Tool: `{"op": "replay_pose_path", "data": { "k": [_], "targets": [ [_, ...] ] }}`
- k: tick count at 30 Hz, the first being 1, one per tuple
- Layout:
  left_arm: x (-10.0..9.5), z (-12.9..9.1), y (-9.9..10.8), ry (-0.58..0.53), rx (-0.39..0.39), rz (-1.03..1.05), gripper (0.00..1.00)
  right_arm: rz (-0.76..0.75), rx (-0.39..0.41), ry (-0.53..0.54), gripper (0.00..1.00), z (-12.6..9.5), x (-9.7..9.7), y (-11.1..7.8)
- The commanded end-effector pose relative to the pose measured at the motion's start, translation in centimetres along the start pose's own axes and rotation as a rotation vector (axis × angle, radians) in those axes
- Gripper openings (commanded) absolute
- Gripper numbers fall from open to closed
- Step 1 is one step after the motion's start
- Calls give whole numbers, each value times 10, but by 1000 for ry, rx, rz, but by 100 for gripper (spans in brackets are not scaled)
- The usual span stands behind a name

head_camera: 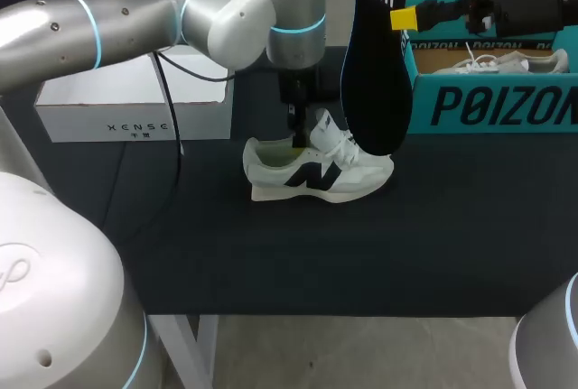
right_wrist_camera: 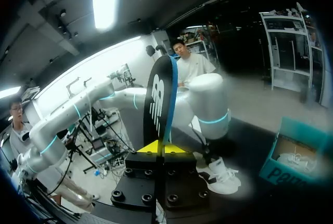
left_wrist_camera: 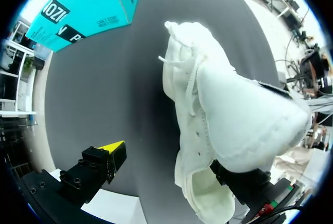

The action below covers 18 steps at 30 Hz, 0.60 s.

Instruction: Take the shoe out of the shoebox, open the shoe tongue, remove and reinsert the insole, then place the shoe into the shoebox

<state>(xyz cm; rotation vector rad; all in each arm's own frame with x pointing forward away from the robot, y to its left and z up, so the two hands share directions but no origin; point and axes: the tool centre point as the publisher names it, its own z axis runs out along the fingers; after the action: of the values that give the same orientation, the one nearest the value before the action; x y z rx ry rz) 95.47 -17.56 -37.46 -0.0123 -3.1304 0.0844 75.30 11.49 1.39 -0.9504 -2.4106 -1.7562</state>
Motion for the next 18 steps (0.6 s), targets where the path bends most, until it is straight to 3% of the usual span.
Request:
{"op": "replay_pose_path", "data": {
  "k": [1,2,3,5,7,18],
  "targets": [
    [1,6,-5,13,5,6,100,1,2,-1,0,1,0,0],
    [2,7,-6,14,6,7,100,1,2,-1,0,1,0,0],
    [3,7,-6,17,7,8,86,1,2,-1,0,1,0,0],
    [4,10,-6,26,9,8,78,1,2,-1,0,1,0,0],
    [5,11,-6,33,15,7,50,1,2,-1,0,1,0,0],
    [9,11,-7,44,12,18,40,1,2,-1,0,1,0,0]
  ]
}}
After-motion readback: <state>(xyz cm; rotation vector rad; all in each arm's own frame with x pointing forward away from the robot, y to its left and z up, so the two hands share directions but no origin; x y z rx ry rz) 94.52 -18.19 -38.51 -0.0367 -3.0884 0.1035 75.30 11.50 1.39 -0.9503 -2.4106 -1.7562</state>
